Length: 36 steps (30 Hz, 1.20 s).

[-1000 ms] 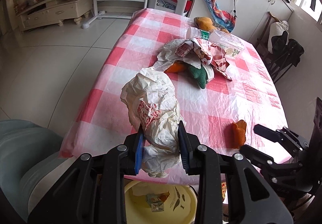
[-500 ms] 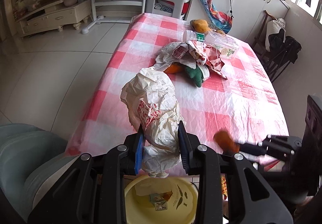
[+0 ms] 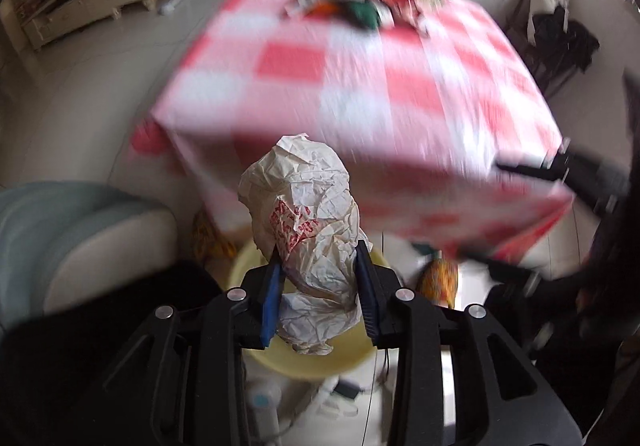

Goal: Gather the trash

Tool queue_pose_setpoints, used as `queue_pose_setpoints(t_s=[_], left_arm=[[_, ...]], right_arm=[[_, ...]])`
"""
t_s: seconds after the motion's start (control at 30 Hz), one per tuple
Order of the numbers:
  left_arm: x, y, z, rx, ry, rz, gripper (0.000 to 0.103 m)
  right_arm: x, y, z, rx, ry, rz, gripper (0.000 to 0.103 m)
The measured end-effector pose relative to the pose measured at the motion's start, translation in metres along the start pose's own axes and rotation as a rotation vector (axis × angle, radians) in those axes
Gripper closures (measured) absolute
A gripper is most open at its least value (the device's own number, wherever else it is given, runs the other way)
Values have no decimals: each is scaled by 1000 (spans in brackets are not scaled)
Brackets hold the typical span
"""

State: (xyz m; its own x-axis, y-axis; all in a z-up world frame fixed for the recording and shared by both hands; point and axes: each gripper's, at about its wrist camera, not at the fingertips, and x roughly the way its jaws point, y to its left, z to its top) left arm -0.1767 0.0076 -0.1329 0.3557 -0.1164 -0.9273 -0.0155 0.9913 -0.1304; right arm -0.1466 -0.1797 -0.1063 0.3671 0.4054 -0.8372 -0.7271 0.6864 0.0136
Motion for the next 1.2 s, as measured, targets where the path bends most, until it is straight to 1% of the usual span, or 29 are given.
queue_pose_setpoints(t_s=[0.03, 0.07, 0.1, 0.13, 0.17, 0.2, 0.27, 0.3, 0.37, 0.4, 0.43, 0.5, 0.57, 0.6, 0.67, 0.7, 0.77, 0.83, 1.03, 1.2], left_arm=[[6, -5, -6, 21, 28, 4, 59], [11, -9, -12, 41, 51, 17, 51], [14, -12, -15, 53, 61, 30, 48], [16, -14, -18, 64, 63, 42, 44], [15, -15, -19, 70, 52, 51, 42], [11, -15, -18, 70, 26, 59, 41], [-1, -13, -15, 55, -44, 61, 33], [-10, -12, -11, 53, -99, 68, 31], [-25, -13, -3, 59, -186, 91, 23], [-34, -13, 2, 59, -249, 112, 21], [-42, -11, 8, 56, -295, 128, 17], [-52, -8, 10, 41, -391, 162, 14], [-50, -2, 11, 13, -430, 193, 13], [-46, 2, 11, -9, -423, 202, 13], [-39, 8, 11, -53, -385, 169, 13], [-39, 8, 11, -59, -383, 167, 13], [-40, 7, 12, -55, -397, 183, 13], [-40, 7, 9, -59, -411, 180, 13], [-37, 9, 8, -78, -412, 165, 13], [-36, 11, 8, -89, -408, 159, 11]], right_arm=[[-5, -6, -4, 37, -14, -31, 25], [-11, -12, -9, 76, -30, -63, 21], [-18, -17, -14, 115, -53, -105, 20], [-26, -20, -18, 147, -76, -146, 16], [-33, -24, -23, 179, -101, -188, 13], [-38, -32, -24, 209, -123, -217, 13], [-50, -38, -29, 277, -178, -251, 12], [-57, -40, -33, 311, -211, -264, 11], [-64, -41, -36, 350, -264, -278, 9], [-67, -40, -36, 358, -283, -285, 9], [-70, -41, -39, 358, -294, -291, 9], [-74, -42, -35, 351, -306, -309, 9], [-73, -40, -32, 344, -316, -325, 9], [-73, -40, -32, 342, -320, -332, 9], [-70, -40, -31, 341, -324, -341, 9], [-69, -40, -30, 341, -321, -341, 9], [-66, -38, -30, 334, -313, -342, 9], [-62, -36, -30, 319, -301, -346, 9], [-49, -24, -27, 252, -255, -371, 9], [-43, -16, -25, 207, -237, -384, 8]])
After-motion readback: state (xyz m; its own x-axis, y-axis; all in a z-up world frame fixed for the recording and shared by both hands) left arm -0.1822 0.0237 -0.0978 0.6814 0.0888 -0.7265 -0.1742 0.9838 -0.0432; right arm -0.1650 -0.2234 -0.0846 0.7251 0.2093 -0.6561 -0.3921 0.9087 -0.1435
